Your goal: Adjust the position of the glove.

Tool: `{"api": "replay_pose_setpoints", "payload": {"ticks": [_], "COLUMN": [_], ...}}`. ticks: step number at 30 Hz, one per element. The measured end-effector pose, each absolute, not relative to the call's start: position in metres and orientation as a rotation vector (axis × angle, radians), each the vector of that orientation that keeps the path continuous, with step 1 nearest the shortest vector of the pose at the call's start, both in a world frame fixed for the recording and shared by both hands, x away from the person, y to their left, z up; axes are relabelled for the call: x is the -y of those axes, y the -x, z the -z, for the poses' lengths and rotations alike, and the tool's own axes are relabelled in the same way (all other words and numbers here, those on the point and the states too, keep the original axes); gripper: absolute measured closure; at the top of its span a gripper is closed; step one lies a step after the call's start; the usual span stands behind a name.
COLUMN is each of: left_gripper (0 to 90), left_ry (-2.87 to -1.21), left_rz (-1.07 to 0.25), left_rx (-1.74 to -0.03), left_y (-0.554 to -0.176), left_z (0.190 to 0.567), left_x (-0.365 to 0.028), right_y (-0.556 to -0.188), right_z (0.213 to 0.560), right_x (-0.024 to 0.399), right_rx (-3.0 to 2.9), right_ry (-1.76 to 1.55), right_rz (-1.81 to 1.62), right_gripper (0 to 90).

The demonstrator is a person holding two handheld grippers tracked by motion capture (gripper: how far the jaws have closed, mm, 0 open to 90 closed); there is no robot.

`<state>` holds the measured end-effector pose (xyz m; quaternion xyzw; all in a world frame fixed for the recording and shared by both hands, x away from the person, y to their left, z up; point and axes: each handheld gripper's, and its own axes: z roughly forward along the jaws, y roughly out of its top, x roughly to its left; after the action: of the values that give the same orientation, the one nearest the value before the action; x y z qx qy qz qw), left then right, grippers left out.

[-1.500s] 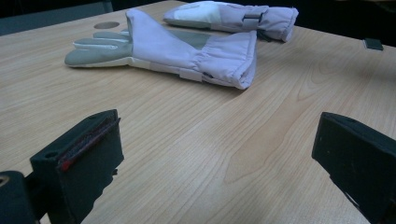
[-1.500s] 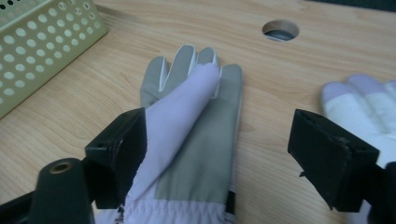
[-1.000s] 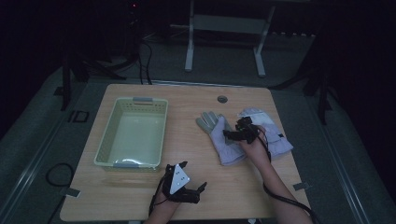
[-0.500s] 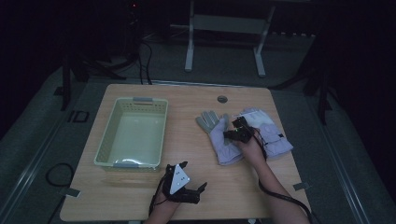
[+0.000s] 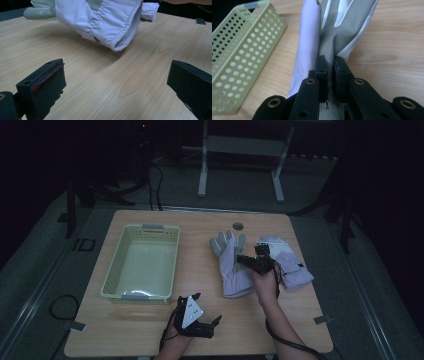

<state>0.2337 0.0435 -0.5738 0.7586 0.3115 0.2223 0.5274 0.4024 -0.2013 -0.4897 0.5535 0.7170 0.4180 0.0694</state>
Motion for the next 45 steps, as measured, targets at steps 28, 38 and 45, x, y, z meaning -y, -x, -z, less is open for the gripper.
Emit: {"api": "replay_pose_setpoints", "payload": {"ticks": [28,38,45], "left_gripper": [2.0,2.0,2.0], "left_ry": [-1.817,-1.817,-1.816], "left_rz": [-0.527,-0.523,-0.524], "left_rx": [-0.738,-0.748,-0.749], "left_y": [-0.234,-0.234,-0.234], "left_z": [0.574,0.574,0.574], "left_x": [-0.043,-0.044,-0.043], "right_y": [-0.372,-0.371,-0.375], "right_z": [0.542,0.507,0.492], "right_x": [0.185,0.216,0.248], "right_rx": [-2.126,-2.245,-2.332], "right_ry": [-1.666,-1.448,-1.314], "right_rz": [-1.057,-1.157,-1.042], "right_gripper": [45.9,17.0,23.3]}}
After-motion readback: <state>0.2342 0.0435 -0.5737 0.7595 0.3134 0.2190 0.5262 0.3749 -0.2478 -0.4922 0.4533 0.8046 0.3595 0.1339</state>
